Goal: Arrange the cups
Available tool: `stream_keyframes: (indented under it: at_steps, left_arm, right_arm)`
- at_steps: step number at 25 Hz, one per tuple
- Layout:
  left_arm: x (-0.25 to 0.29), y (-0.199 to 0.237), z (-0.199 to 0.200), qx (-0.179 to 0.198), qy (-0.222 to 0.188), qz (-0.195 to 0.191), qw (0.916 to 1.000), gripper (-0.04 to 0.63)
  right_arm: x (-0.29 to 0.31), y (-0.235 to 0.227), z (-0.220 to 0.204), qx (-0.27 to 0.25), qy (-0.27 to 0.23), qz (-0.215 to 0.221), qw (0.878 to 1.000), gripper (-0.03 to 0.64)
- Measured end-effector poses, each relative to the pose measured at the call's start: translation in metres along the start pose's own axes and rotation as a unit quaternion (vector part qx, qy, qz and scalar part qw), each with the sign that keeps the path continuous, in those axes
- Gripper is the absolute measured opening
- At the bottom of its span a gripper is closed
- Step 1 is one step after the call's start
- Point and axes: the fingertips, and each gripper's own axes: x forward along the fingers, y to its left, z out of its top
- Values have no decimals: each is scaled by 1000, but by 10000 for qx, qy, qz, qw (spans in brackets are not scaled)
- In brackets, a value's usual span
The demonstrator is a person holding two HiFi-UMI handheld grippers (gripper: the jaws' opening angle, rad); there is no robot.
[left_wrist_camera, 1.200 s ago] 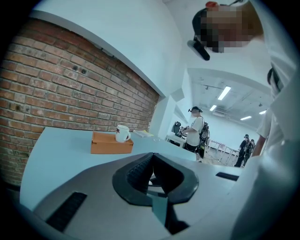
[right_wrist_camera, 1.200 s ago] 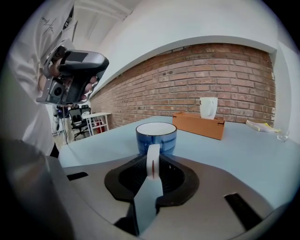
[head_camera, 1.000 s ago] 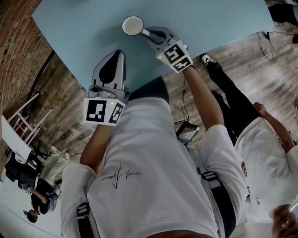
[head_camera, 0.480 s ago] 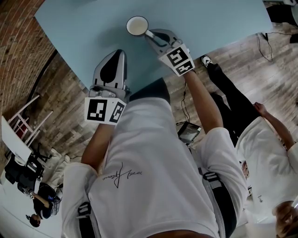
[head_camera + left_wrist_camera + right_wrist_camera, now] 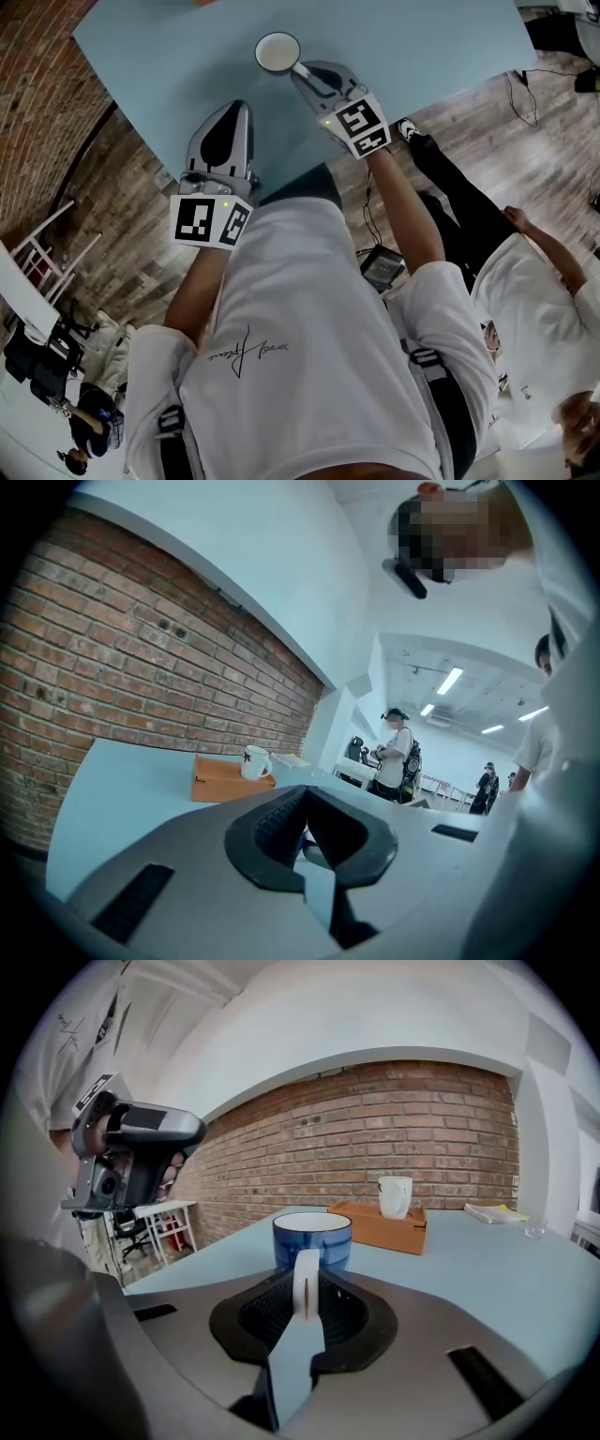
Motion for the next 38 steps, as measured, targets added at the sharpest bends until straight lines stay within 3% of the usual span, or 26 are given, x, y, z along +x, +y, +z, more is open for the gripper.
stream_keyframes:
  at_steps: [14, 38]
  left_arm:
    - [7, 21, 14, 44, -132, 15, 9999, 8]
    - [13, 49, 18, -150, -63, 302, 9994, 9]
  right_arm:
    - [16, -9, 56, -86, -265, -147, 9995, 66]
    - [94, -43, 110, 113, -351, -397, 9985, 66]
